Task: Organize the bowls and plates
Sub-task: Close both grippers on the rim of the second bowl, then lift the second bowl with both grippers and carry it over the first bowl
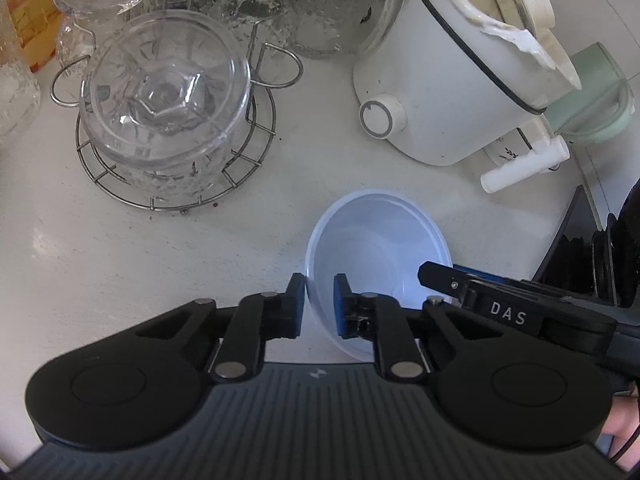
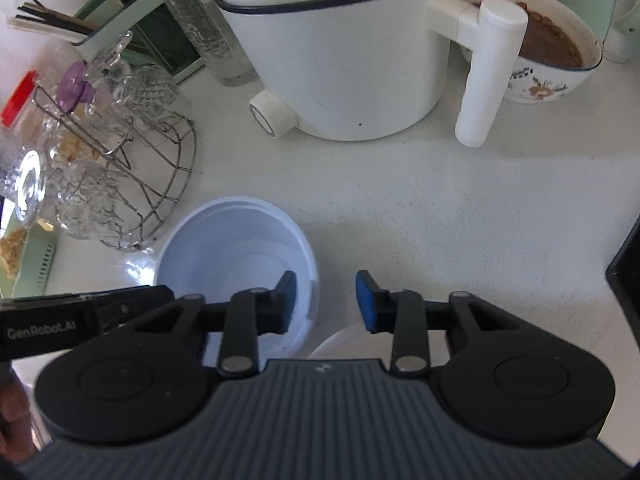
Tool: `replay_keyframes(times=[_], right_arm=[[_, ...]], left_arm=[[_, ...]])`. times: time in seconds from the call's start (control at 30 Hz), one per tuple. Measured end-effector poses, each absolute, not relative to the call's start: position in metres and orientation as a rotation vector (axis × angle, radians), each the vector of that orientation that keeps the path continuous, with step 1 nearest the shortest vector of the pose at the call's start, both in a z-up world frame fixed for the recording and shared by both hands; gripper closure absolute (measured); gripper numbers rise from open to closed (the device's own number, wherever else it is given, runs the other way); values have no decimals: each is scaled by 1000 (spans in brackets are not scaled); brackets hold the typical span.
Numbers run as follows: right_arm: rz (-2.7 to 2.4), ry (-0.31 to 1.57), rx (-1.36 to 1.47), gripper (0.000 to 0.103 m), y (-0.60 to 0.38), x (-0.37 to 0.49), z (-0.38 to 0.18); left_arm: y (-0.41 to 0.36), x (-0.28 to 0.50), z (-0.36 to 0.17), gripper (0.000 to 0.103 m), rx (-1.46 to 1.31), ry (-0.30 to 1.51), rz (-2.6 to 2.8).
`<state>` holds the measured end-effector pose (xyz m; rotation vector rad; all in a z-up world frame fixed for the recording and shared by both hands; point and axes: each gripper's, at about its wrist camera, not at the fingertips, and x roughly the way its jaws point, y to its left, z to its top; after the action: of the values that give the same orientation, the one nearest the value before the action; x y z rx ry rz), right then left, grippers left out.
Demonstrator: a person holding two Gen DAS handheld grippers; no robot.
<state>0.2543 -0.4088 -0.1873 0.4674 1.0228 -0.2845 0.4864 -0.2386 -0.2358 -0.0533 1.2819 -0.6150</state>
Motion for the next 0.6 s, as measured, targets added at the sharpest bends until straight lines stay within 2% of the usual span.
replay_keyframes(times=[0.1, 0.6], right_arm=[[-272, 1020, 487, 82, -408, 255, -188], [-222, 948, 547, 82, -399, 245, -158]], left_arm=[[-239, 487, -235, 87, -63, 1281, -622], [-220, 487, -196, 87, -75, 1231, -630]])
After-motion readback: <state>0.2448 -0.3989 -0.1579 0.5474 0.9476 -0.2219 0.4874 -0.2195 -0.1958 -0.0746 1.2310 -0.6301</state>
